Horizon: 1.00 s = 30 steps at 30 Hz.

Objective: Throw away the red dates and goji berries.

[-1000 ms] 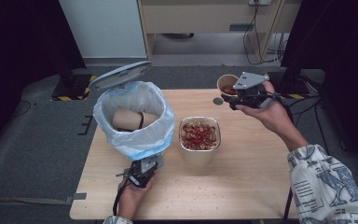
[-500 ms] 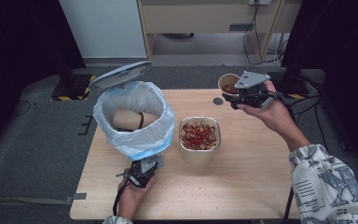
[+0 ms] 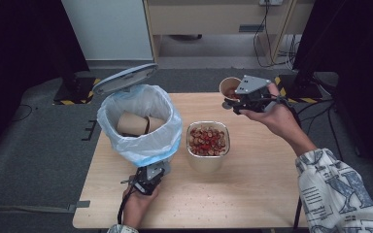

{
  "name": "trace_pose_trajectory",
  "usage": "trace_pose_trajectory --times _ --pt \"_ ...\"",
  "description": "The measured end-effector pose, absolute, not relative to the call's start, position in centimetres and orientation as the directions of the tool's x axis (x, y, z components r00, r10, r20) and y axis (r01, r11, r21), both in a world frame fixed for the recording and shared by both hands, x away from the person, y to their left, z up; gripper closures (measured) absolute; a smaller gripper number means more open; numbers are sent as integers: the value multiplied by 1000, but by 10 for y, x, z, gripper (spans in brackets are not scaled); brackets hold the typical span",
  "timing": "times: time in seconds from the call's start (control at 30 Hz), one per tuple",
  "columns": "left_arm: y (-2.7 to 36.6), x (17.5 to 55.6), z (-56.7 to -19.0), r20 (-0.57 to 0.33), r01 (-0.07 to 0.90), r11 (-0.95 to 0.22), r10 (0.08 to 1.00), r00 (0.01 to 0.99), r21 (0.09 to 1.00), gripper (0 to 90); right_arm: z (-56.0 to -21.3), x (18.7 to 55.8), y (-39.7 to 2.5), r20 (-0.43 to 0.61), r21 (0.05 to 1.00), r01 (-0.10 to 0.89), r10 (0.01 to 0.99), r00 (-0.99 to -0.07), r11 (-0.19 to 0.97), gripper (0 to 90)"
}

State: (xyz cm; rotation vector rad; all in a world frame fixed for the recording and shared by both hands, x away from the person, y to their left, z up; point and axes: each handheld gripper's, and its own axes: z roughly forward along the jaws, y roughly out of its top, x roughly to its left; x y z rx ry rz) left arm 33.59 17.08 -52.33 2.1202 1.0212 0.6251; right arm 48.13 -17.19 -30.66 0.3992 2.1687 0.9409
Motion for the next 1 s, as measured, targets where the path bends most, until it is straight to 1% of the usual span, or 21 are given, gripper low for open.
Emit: trace_pose_trajectory --times 0.1,0.23,0.37,0.47,0.77,0.8,0.97,1.0 --pt "170 336 -523 122 477 -451 811 573 755 900 -307 480 -170 -508 720 -19 509 -695 694 351" --pt "171 336 -523 122 477 -450 811 573 755 900 -306 480 -171 -510 721 -16 515 -689 693 351" --pt "170 336 -523 123 477 -452 810 573 754 900 -306 476 -167 -522 711 -32 497 -693 702 350" --pt "172 336 -522 138 477 -470 804 578 743 900 -306 475 -165 -526 708 -38 492 -694 705 349" --pt "172 336 -522 138 476 -471 803 580 742 900 -307 469 -159 -614 644 -87 445 -651 760 348" --pt "170 336 -523 121 476 -450 811 573 756 900 -307 469 -158 -619 640 -91 442 -649 763 349" --pt "170 336 -523 122 478 -451 810 573 753 900 -308 468 -154 -652 613 -110 422 -630 782 349" --pt "172 336 -522 135 477 -468 804 579 744 900 -307 468 -153 -667 597 -115 412 -621 794 350"
